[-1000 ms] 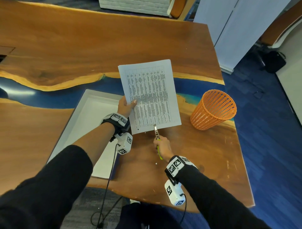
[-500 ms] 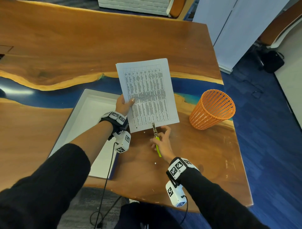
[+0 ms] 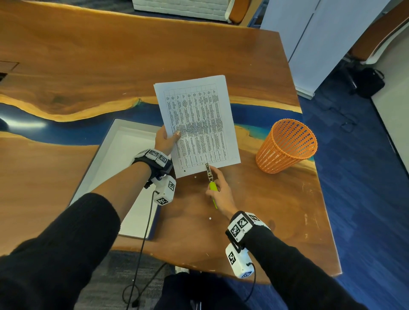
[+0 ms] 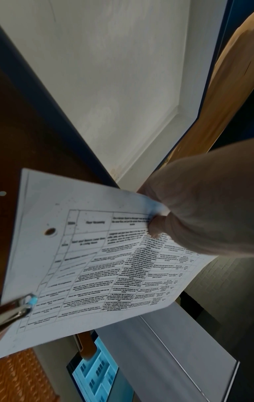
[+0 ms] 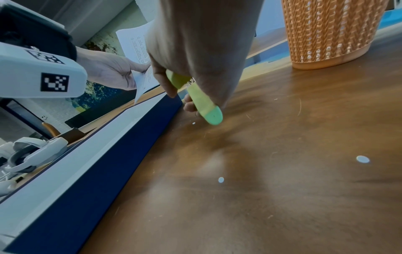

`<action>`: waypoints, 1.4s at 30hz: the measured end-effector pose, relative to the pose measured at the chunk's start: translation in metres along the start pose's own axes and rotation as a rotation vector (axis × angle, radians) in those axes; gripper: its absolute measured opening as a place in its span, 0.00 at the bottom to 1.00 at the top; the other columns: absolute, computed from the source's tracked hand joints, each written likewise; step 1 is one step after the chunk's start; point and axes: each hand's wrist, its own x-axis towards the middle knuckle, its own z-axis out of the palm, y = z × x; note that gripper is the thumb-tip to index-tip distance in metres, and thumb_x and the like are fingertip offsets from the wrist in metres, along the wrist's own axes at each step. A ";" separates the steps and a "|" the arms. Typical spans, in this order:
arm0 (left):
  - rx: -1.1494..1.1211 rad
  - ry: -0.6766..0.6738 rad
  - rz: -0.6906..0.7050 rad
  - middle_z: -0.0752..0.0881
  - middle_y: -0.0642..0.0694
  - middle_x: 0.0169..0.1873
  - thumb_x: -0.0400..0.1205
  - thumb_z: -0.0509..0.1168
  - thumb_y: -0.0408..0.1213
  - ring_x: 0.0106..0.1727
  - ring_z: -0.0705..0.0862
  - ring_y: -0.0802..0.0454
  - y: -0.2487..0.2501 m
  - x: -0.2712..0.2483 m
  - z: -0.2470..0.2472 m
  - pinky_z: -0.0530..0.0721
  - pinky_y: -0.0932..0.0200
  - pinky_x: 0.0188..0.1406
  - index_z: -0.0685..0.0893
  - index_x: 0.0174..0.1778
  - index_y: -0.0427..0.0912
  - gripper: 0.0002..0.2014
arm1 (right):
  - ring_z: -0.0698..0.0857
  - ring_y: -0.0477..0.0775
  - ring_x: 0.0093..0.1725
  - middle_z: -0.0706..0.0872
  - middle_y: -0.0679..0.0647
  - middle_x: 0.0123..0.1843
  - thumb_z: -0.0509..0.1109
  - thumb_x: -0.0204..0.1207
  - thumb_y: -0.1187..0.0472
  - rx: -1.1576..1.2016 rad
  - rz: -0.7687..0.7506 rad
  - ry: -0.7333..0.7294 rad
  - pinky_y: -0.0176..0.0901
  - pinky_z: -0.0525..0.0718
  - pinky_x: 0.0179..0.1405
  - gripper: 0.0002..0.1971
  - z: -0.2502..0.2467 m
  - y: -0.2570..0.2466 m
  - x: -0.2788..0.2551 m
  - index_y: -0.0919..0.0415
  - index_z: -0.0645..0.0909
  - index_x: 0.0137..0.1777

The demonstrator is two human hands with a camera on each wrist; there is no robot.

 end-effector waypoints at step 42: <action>0.025 -0.003 -0.023 0.82 0.36 0.67 0.82 0.65 0.29 0.66 0.82 0.39 0.005 -0.005 -0.017 0.81 0.41 0.64 0.75 0.70 0.35 0.19 | 0.69 0.54 0.27 0.72 0.53 0.26 0.58 0.72 0.61 -0.137 0.206 0.154 0.45 0.66 0.26 0.11 -0.017 0.005 0.017 0.55 0.67 0.28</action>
